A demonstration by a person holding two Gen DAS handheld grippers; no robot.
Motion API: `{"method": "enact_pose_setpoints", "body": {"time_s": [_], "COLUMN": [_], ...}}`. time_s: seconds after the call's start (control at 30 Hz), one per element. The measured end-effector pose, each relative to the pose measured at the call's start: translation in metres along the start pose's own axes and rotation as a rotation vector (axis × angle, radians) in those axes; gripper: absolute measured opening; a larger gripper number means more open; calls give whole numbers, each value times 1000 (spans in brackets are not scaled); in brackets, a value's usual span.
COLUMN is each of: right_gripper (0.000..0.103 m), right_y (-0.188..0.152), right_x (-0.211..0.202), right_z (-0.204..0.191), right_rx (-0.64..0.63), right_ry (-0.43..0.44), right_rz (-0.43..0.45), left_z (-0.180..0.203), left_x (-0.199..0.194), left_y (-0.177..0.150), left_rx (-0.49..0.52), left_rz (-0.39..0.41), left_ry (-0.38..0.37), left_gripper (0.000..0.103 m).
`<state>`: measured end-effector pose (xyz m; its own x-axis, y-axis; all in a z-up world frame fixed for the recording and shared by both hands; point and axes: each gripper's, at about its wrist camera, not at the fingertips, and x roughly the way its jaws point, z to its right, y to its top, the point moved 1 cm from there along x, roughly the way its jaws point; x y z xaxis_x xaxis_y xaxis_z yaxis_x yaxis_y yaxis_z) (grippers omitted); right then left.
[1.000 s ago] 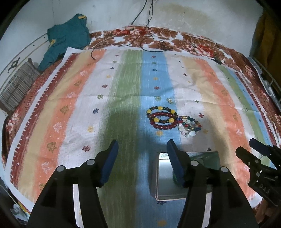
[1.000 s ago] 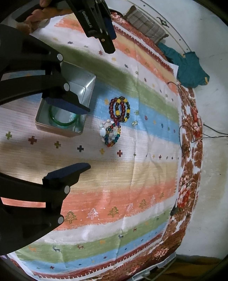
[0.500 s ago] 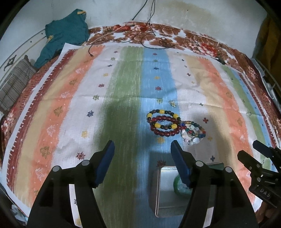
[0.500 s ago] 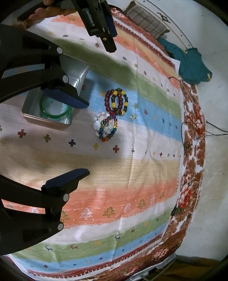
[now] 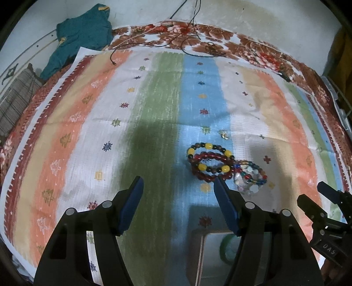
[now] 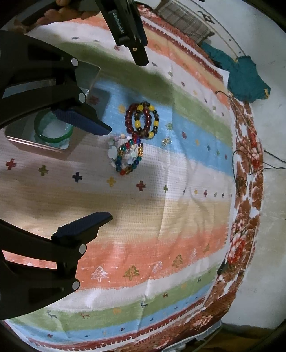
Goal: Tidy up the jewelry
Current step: 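Move both tools back to the remaining bracelets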
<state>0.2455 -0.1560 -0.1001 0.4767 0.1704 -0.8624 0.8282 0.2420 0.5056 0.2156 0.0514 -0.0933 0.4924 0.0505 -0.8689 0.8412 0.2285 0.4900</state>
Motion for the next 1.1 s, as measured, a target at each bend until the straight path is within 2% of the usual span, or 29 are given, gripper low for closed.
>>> {"method": "enact_pose_setpoints", "body": {"time_s": [0.43, 0.93, 1.1], "right_gripper": [72, 72, 72], "right_y": [10, 19, 24], "right_x": [32, 65, 70], "right_z": [4, 10, 10], "right_rx": [3, 10, 9], "right_ry": [-31, -40, -48], "right_rz": [-50, -100, -89], "left_z": [3, 7, 6], "left_x": [28, 60, 69], "left_y": [12, 20, 23], "left_rx": [6, 59, 58], "left_rz": [-37, -76, -88], "left_ry": [-9, 4, 1], "left_gripper": [66, 65, 64]}}
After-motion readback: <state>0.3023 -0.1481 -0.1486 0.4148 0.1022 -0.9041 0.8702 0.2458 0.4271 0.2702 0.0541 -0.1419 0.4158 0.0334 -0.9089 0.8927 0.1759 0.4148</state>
